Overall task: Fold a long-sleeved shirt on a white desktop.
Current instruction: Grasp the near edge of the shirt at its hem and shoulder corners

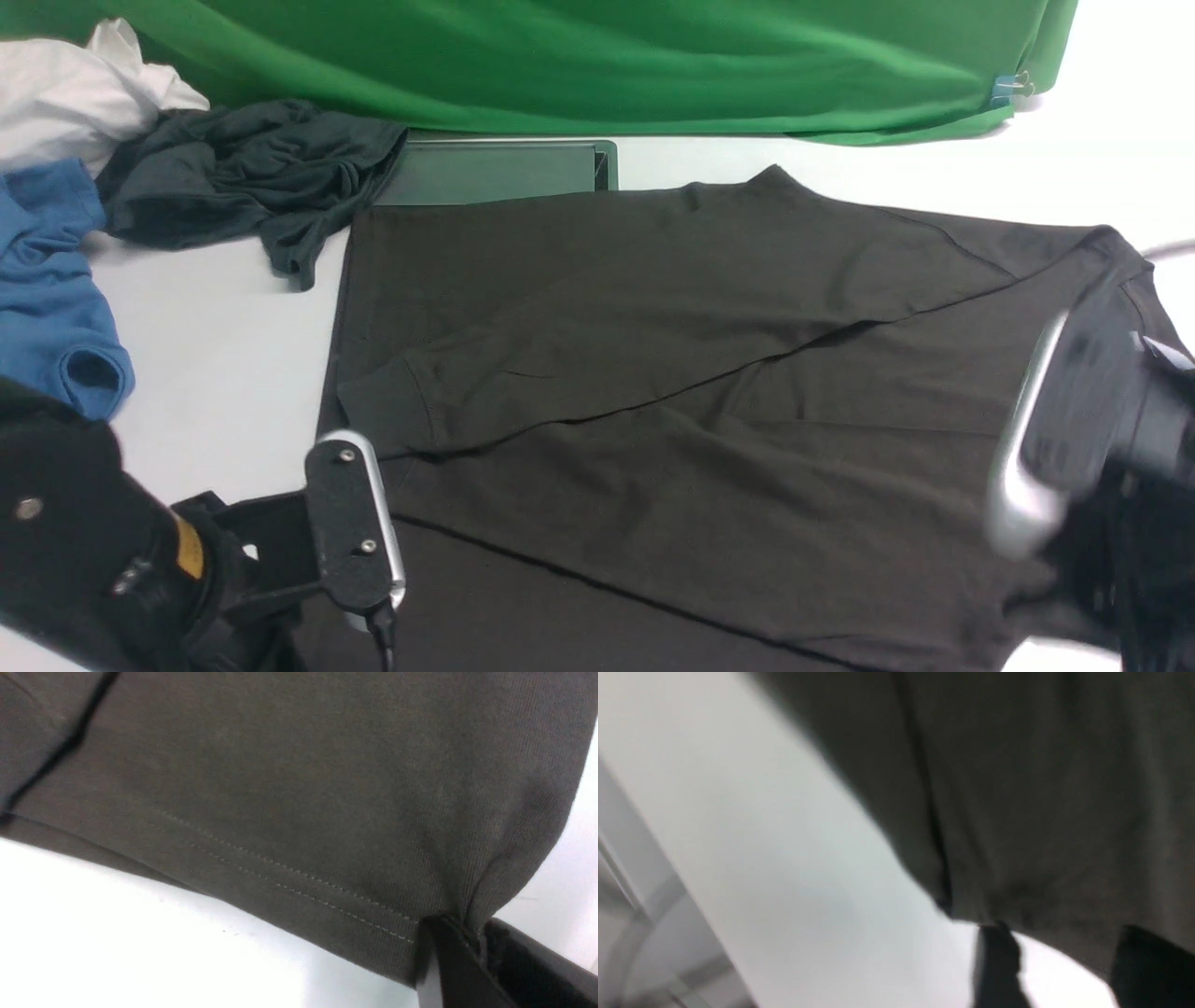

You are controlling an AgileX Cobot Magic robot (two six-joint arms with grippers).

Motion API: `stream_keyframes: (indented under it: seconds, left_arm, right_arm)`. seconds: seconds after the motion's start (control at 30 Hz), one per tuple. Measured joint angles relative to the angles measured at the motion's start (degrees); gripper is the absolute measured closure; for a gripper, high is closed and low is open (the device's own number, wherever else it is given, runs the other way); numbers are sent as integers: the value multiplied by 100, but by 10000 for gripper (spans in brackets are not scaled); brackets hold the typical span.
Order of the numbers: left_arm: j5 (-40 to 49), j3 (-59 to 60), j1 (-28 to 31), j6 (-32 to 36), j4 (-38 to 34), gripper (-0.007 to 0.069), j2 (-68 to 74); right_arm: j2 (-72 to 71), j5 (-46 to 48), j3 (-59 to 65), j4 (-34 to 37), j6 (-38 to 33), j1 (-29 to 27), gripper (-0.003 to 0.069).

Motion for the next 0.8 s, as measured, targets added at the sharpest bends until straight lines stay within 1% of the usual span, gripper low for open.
stream_keyframes:
  seconds: [0.03,0.07,0.1,0.17,0.27,0.37,0.5,0.57,0.6,0.63,0.67,0.7,0.73,0.8]
  left_arm:
    - [-12,0,0,-4,0,582,-66]
    - [-11,0,0,-12,0,582,-78]
    - [-35,0,0,-41,0,582,-140]
    - [-63,0,0,-152,-5,582,-299]
    - [-69,0,0,-241,-5,582,-412]
    - [-64,0,0,-253,-5,582,-492]
    - [-64,0,0,-264,-5,582,-587]
    - [-64,0,0,-283,-21,582,-587]
    - [-64,0,0,-378,-42,582,-587]
    - [-64,0,0,-378,-47,582,-587]
    - [-59,0,0,-436,-47,582,-587]
    - [-59,0,0,-454,-47,582,-587]
    - [-59,0,0,-496,-53,582,-587]
    - [-32,0,0,-516,-53,582,-587]
  right_arm:
    - [0,-211,248,-172,-272,51,264]
    - [0,-265,298,-259,-321,57,249]
    - [4,-559,562,-541,-523,65,210]
    - [114,-1330,1180,-1459,-752,63,137]
    - [399,-1847,1562,-2145,-812,-64,116]
    - [723,-2152,1637,-2287,-895,-280,116]
    - [1394,-2978,1663,-2415,-1235,-849,116]
    - [1551,-3118,1663,-2421,-1308,-971,116]
    - [1745,-3212,1654,-2437,-1490,-1124,117]
    - [1759,-3237,1649,-2437,-1519,-1140,117]
    - [1857,-3331,1613,-2451,-1719,-1237,125]
    - [1873,-3344,1607,-2460,-1748,-1249,130]
    - [1983,-3467,1589,-2512,-1944,-1318,157]
    - [2111,-3611,1547,-2568,-2113,-1352,203]
